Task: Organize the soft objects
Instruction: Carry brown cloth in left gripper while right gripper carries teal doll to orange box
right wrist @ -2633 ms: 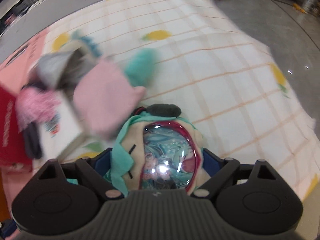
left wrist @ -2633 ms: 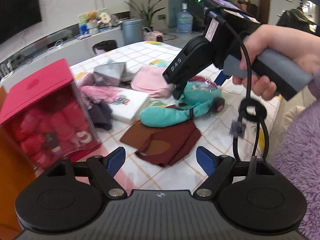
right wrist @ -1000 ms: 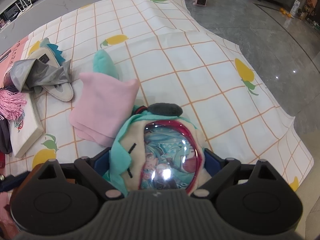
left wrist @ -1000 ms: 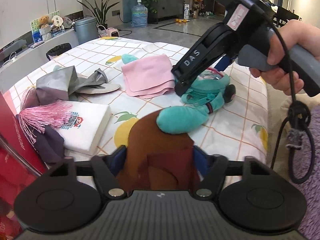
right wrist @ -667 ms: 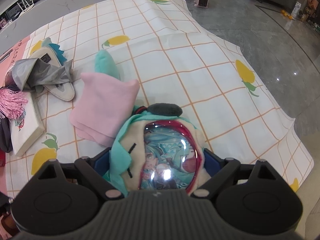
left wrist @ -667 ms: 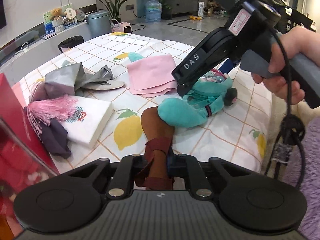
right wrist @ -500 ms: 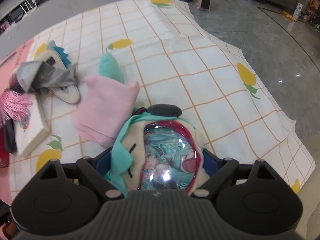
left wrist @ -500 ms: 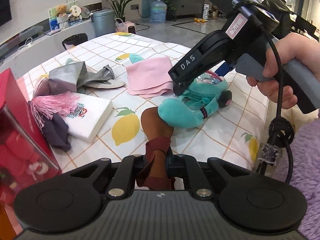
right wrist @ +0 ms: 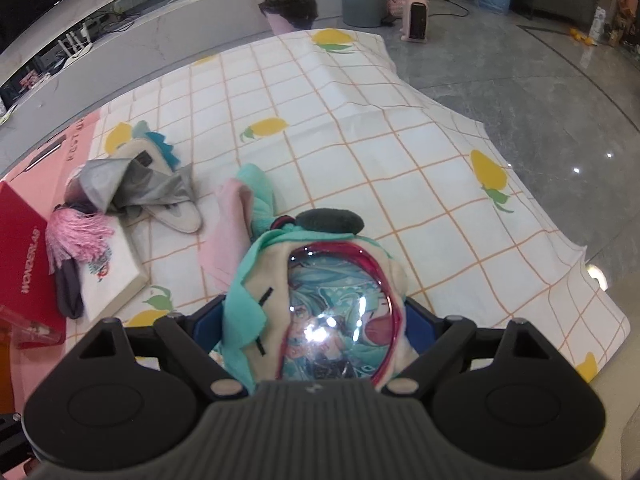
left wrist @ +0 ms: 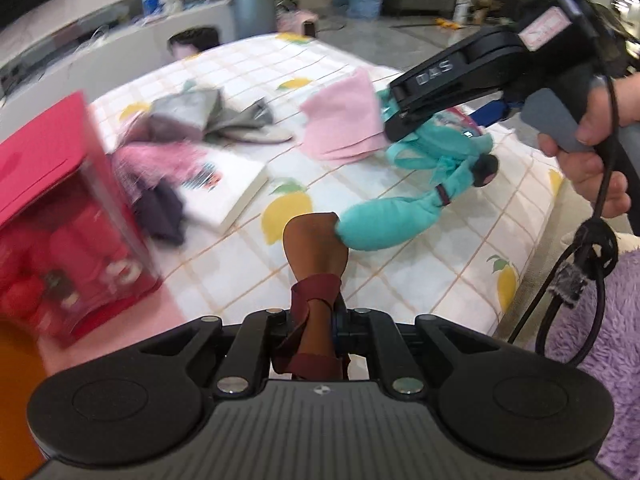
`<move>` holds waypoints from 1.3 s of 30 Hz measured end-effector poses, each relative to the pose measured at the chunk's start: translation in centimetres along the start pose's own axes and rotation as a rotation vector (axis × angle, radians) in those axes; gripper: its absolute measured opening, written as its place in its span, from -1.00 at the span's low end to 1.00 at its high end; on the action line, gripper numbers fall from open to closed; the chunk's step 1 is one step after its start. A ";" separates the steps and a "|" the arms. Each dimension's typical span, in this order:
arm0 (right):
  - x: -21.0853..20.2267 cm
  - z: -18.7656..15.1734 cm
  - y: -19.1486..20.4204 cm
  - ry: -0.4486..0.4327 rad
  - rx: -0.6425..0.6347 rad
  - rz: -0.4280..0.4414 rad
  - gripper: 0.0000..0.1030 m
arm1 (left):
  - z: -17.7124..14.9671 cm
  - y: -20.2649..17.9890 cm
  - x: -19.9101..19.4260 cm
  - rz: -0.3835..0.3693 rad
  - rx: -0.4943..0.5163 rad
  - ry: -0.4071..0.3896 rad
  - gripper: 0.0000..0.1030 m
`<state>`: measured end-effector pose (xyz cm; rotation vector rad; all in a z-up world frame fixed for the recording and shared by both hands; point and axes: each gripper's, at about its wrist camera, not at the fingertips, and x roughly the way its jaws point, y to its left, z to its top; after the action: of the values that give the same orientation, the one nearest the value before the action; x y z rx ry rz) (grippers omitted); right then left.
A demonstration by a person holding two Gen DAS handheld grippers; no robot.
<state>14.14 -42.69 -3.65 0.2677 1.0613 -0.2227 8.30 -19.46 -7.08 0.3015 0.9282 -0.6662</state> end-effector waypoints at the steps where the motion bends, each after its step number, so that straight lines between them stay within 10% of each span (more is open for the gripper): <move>1: -0.2 0.1 0.1 0.003 -0.002 0.017 0.70 | -0.1 0.2 -0.2 0.013 -0.020 0.020 -0.77; 20: -11.7 -4.8 7.3 -0.011 -0.208 0.264 0.70 | -6.3 3.3 -10.7 0.126 -0.166 0.090 -0.76; 39: -16.0 -8.9 26.4 0.048 -0.542 0.586 0.70 | -13.1 10.2 -22.6 0.389 -0.352 0.002 -0.75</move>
<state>7.41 -14.03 9.22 0.0838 1.0071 0.5944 -2.91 4.00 3.37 0.1604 0.9367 -0.1406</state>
